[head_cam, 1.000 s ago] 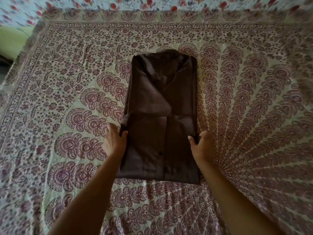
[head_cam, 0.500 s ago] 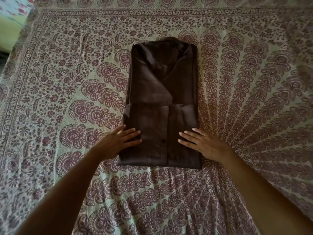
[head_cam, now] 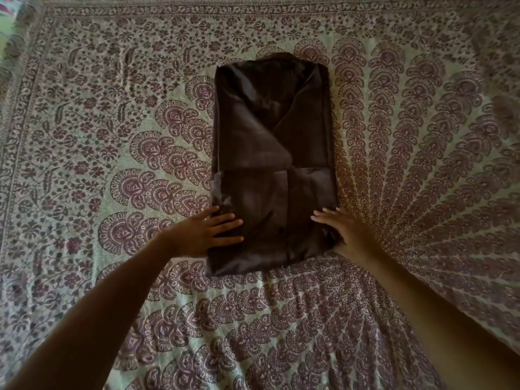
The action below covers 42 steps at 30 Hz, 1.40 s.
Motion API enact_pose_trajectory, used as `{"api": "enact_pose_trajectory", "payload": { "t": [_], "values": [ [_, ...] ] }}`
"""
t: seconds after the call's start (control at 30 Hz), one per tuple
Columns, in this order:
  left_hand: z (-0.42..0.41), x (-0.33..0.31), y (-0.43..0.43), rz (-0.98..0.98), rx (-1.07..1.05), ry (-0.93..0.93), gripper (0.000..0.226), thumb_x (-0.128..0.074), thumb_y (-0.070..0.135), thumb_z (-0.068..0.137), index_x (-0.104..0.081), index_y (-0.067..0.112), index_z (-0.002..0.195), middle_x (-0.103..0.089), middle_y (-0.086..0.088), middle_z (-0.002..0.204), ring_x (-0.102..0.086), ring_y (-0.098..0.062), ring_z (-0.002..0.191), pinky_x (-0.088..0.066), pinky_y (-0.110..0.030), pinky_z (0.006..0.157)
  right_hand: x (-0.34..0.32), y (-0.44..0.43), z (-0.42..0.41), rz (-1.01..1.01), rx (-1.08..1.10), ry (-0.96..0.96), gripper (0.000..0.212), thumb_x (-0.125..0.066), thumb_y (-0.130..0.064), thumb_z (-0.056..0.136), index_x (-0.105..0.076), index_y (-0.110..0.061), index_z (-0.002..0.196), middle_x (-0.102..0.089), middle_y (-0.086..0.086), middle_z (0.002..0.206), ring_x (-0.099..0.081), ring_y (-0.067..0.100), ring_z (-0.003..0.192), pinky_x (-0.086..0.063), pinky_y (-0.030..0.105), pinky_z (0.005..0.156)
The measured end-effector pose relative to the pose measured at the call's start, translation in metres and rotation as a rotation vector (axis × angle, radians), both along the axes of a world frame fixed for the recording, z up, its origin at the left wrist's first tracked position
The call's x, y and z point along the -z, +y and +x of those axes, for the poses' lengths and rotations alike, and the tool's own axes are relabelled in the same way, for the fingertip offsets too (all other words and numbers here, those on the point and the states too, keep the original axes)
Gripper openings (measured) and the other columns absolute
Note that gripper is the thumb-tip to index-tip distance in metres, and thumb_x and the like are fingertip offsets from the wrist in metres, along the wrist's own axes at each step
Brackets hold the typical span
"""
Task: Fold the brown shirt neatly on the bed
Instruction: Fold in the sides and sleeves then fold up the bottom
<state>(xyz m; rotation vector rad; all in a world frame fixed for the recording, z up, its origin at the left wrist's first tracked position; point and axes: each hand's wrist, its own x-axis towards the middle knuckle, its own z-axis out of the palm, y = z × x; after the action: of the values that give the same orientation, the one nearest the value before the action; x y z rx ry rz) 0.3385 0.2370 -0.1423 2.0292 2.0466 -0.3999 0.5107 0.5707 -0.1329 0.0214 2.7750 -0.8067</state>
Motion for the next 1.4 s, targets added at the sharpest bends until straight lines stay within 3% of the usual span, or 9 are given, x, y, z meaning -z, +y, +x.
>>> {"api": "enact_pose_trajectory", "payload": {
  "t": [0.13,0.23,0.3,0.37,0.53,0.63,0.87,1.03,1.4],
  "values": [
    [0.016,-0.008,0.017,0.307,-0.413,-0.239,0.046,-0.078,0.022,0.067,-0.065,0.022,0.110,-0.070,-0.001,0.112,-0.067,-0.022,0.101,-0.054,-0.045,0.089,-0.017,-0.014,-0.018,-0.245,0.413,0.059,0.041,-0.061,0.004,0.072,-0.066,-0.008,0.111,-0.065,0.015,0.107,-0.061,0.030,0.103,-0.045,0.029,0.088],
    [0.013,-0.031,0.031,0.594,-0.904,-0.534,0.031,-0.065,0.016,0.076,-0.062,0.037,0.099,-0.069,0.012,0.092,-0.067,-0.013,0.084,-0.057,-0.029,0.069,-0.027,-0.018,-0.037,-0.339,0.623,0.158,0.032,-0.055,0.012,0.082,-0.063,-0.007,0.106,-0.055,-0.001,0.060,-0.055,-0.001,0.050,-0.034,0.005,0.050],
    [-0.003,-0.053,0.044,0.802,-1.140,-0.697,0.054,-0.058,0.005,0.082,-0.058,0.058,0.095,-0.064,0.033,0.087,-0.063,0.010,0.082,-0.048,-0.007,0.066,-0.031,-0.014,-0.056,-0.379,0.745,0.209,0.024,-0.048,0.008,0.088,-0.063,-0.003,0.103,-0.042,-0.004,0.051,-0.042,0.003,0.037,-0.026,0.010,0.039],
    [-0.025,-0.069,0.062,0.881,-1.253,-0.791,0.058,-0.051,-0.004,0.088,-0.062,0.051,0.099,-0.064,0.028,0.085,-0.061,0.014,0.082,-0.047,-0.005,0.065,-0.036,-0.010,-0.082,-0.387,0.790,0.315,0.022,-0.044,0.005,0.091,-0.058,-0.011,0.095,-0.042,-0.005,0.055,-0.042,0.005,0.041,-0.029,0.018,0.043],
    [-0.091,-0.063,0.109,0.878,-1.530,-0.540,0.019,-0.044,0.002,0.093,-0.055,-0.008,0.105,-0.055,-0.013,0.080,-0.057,-0.031,0.076,-0.036,-0.030,0.062,-0.048,0.005,-0.161,-0.216,0.831,0.604,0.020,-0.044,-0.017,0.091,-0.052,-0.025,0.074,-0.035,-0.010,0.051,-0.032,0.004,0.037,-0.020,0.013,0.041],
    [-0.127,-0.051,0.132,0.849,-1.518,-0.380,0.023,-0.036,0.013,0.097,-0.050,-0.004,0.105,-0.052,-0.015,0.073,-0.056,-0.035,0.069,-0.033,-0.033,0.058,-0.038,0.023,-0.208,-0.106,0.859,0.707,0.045,-0.035,-0.034,0.094,-0.056,0.006,0.095,-0.053,0.016,0.061,-0.042,0.021,0.047,-0.024,0.021,0.043],
    [-0.204,-0.020,0.176,0.916,-1.519,-0.251,0.032,-0.035,0.030,0.099,-0.051,0.007,0.115,-0.063,-0.021,0.080,-0.059,-0.035,0.068,-0.040,-0.036,0.059,-0.003,0.060,-0.290,0.026,0.908,0.708,0.034,-0.048,-0.025,0.095,-0.057,0.003,0.111,-0.068,0.024,0.091,-0.065,0.039,0.074,-0.050,0.040,0.062],
    [-0.239,0.003,0.192,0.759,-1.646,-0.278,0.029,-0.041,0.028,0.097,-0.047,0.012,0.121,-0.065,-0.021,0.100,-0.062,-0.038,0.089,-0.042,-0.038,0.068,0.015,0.085,-0.322,-0.123,0.980,0.278,0.047,-0.046,-0.035,0.095,-0.044,-0.002,0.128,-0.057,0.020,0.125,-0.054,0.037,0.111,-0.041,0.036,0.083],
    [-0.243,0.020,0.188,0.785,-1.754,-0.192,0.019,-0.045,0.018,0.097,-0.042,0.012,0.115,-0.064,-0.019,0.104,-0.062,-0.036,0.089,-0.048,-0.041,0.064,0.037,0.075,-0.308,0.136,0.950,0.283,0.034,-0.047,-0.030,0.095,-0.054,0.000,0.110,-0.063,0.019,0.104,-0.059,0.036,0.093,-0.039,0.036,0.066]
  ]
}}
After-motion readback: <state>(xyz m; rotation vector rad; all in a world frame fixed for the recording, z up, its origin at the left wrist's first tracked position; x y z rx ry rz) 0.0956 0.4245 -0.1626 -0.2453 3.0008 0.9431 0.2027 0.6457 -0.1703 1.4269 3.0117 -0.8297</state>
